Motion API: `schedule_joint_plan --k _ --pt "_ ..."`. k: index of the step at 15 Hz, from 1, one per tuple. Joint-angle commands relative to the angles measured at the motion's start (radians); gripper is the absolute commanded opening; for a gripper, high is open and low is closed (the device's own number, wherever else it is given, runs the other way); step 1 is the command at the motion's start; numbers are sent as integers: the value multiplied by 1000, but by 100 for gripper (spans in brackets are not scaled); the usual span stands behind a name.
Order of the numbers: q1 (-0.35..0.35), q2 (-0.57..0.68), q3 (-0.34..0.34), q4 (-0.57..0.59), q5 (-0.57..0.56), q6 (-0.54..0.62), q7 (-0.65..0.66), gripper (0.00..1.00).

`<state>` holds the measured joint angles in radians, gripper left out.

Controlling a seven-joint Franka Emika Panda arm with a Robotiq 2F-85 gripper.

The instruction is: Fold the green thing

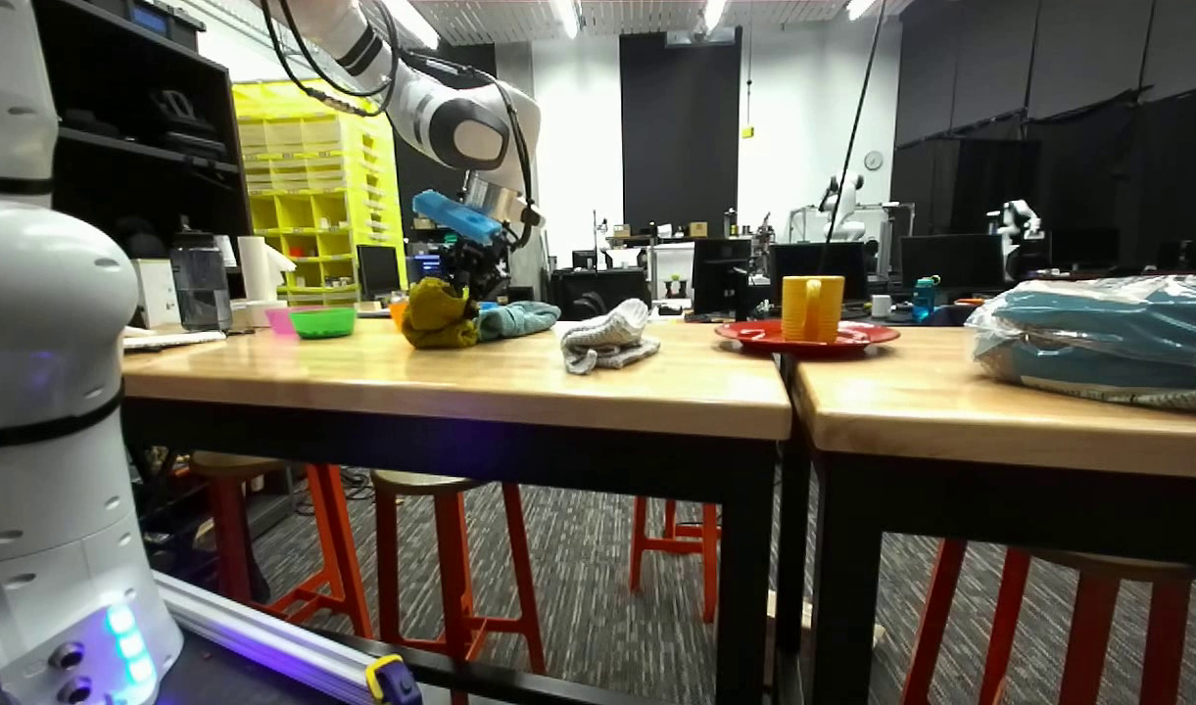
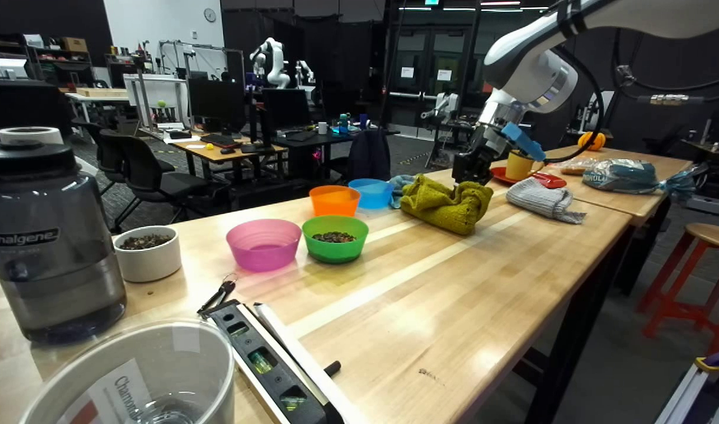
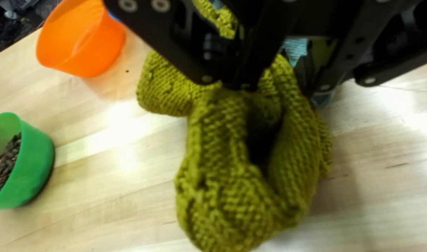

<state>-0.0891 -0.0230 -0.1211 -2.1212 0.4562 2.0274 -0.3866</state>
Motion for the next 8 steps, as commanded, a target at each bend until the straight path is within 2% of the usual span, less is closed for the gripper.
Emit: schedule_joint_plan --k 1,6,8 --pt "4 -81 16 -59 -94 89 76 60" --pt "18 -209 51 -126 -270 245 208 96" --pt "22 -255 66 -137 -324 263 254 100"
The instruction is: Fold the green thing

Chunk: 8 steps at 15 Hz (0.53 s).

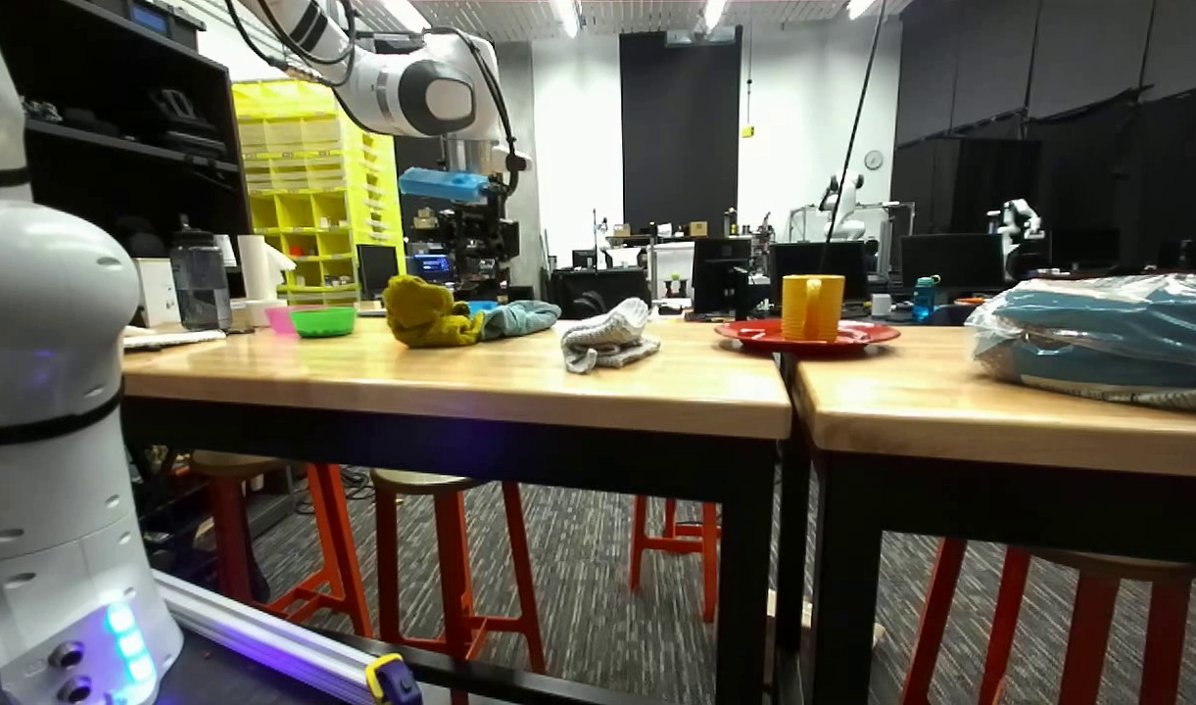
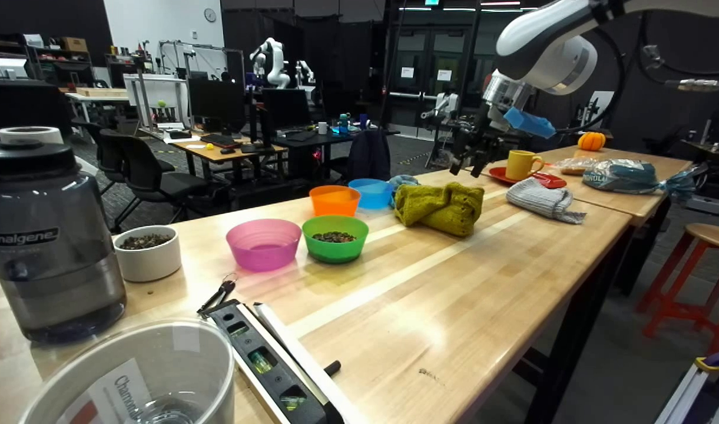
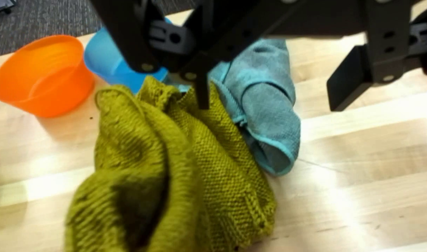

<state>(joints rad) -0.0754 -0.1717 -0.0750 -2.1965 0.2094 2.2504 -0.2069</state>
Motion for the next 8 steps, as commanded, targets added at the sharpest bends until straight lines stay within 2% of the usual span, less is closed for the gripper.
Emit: schedule_joint_plan --k 1,8 --pt "11 -125 25 -62 -95 29 90 100" --pt "77 -184 61 -64 -132 -63 56 100"
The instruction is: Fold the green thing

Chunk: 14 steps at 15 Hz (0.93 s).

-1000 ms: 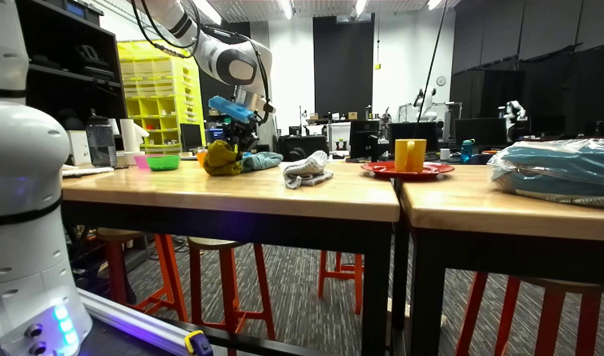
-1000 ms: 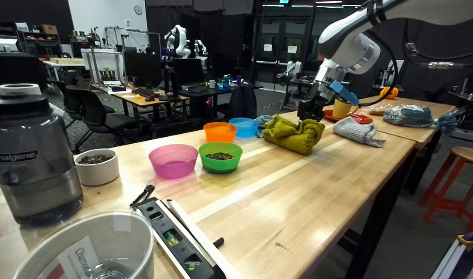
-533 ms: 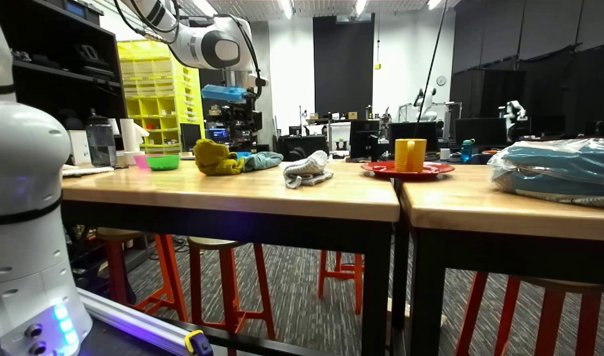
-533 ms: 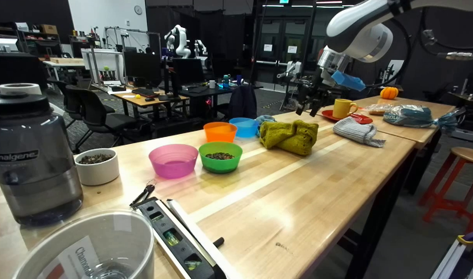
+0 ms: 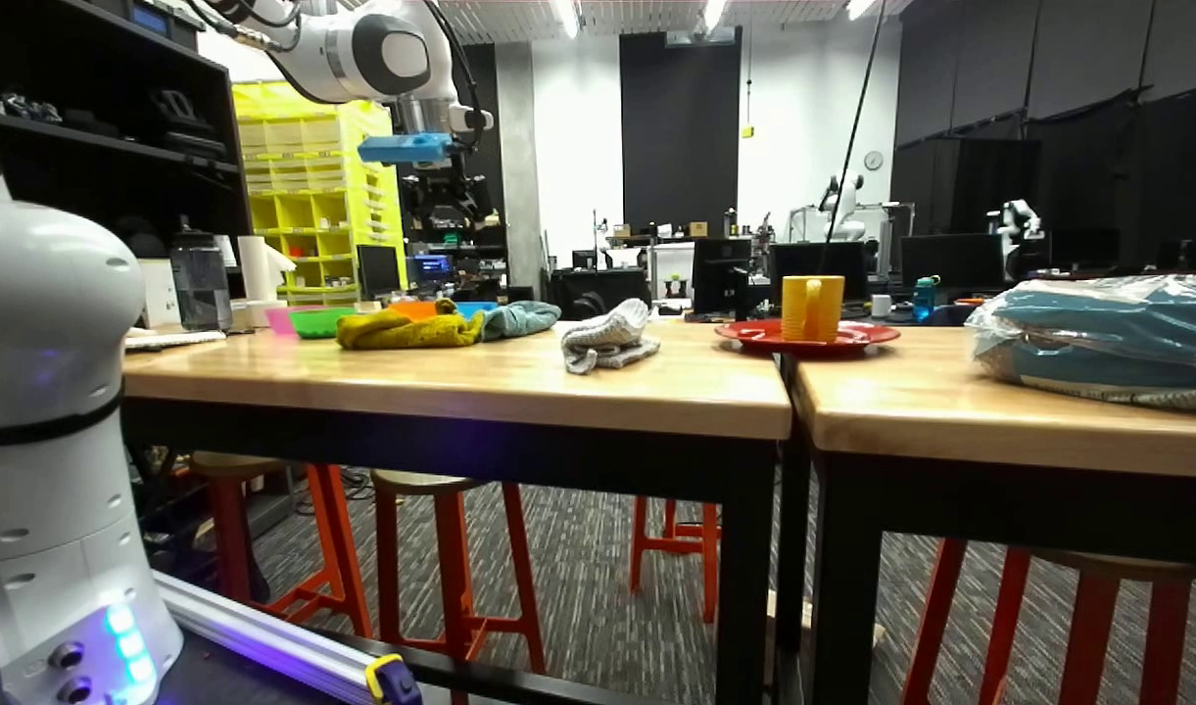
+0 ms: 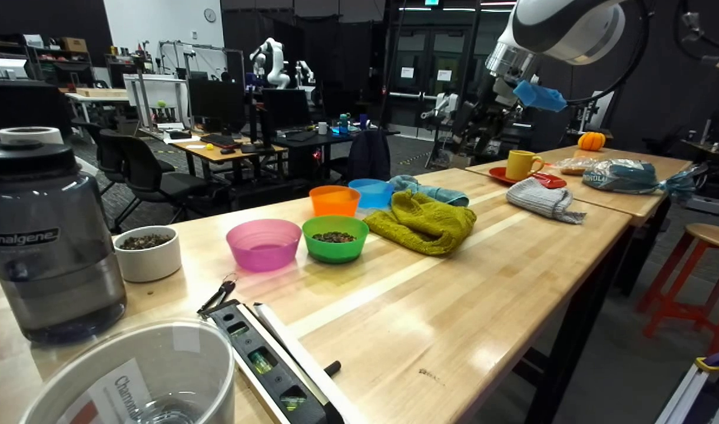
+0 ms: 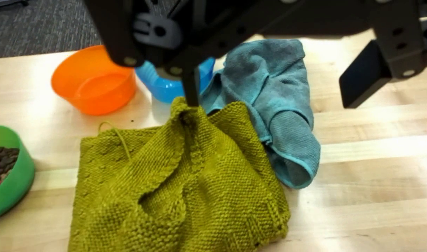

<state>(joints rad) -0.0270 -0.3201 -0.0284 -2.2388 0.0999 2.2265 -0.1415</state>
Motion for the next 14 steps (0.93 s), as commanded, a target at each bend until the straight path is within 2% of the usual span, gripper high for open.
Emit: schedule_joint_plan --k 1,9,14 --pt "43 -36 20 -23 -21 -54 -21 100" --pt "135 -35 39 -60 0 -115 -152 100" --pt "159 -26 79 -98 -24 -139 -133 100"
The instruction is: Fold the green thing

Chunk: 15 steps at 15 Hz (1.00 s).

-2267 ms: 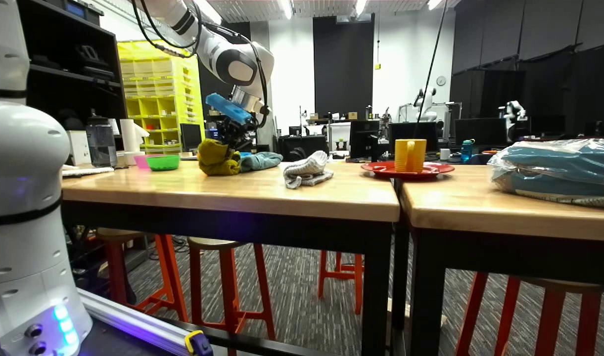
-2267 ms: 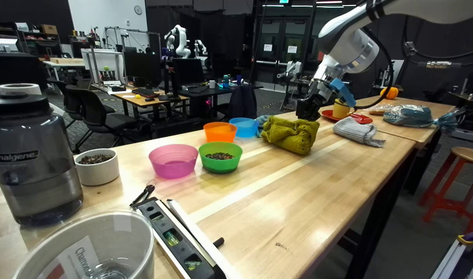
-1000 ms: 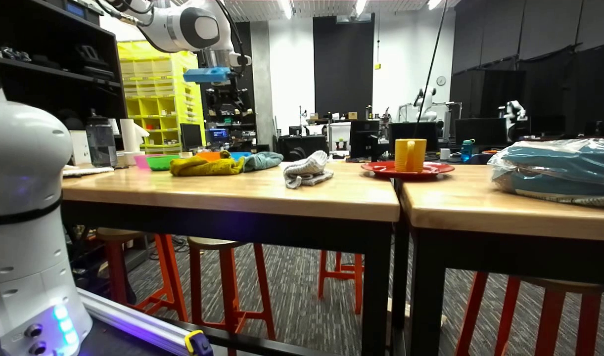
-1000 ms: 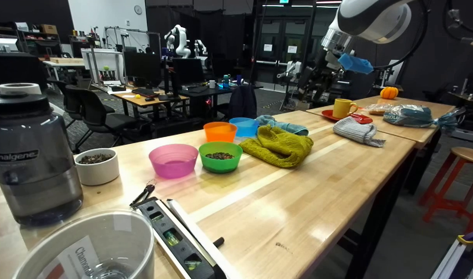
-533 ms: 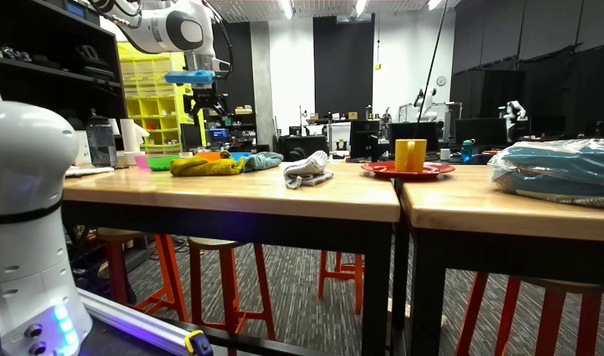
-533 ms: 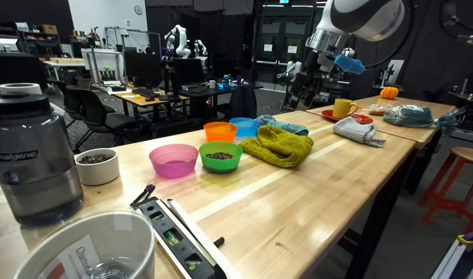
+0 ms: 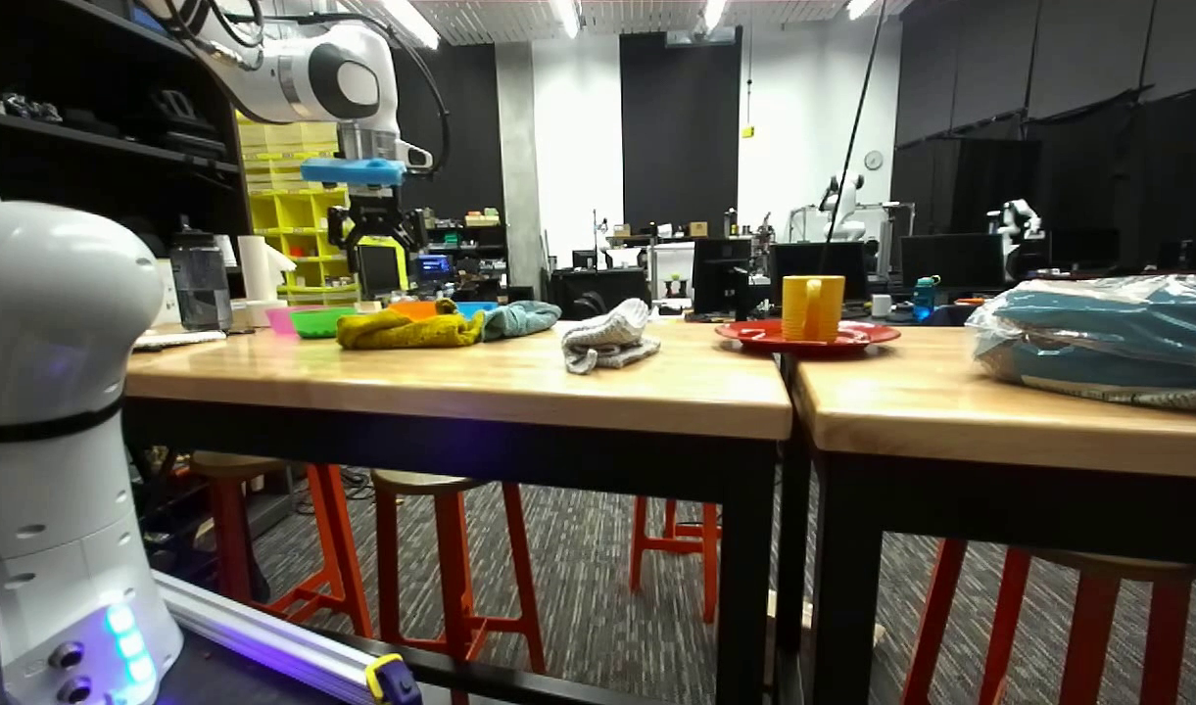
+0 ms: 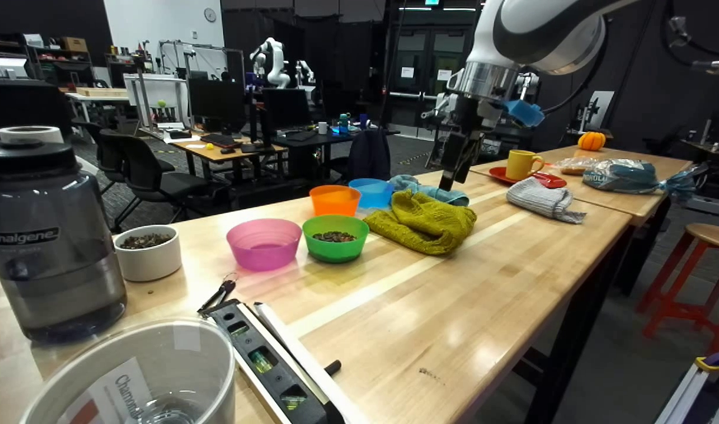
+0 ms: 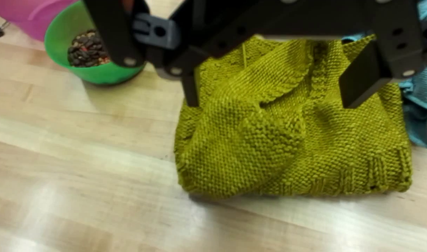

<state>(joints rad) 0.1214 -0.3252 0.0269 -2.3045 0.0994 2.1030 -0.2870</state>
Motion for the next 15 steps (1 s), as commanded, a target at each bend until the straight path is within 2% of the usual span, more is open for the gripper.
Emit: schedule_joint_plan --k 1,9,15 --pt "12 -17 38 -38 -32 -11 34 100" --pt "30 33 130 -33 -93 -6 171 100" --pt "32 113 146 -21 -110 12 213 100"
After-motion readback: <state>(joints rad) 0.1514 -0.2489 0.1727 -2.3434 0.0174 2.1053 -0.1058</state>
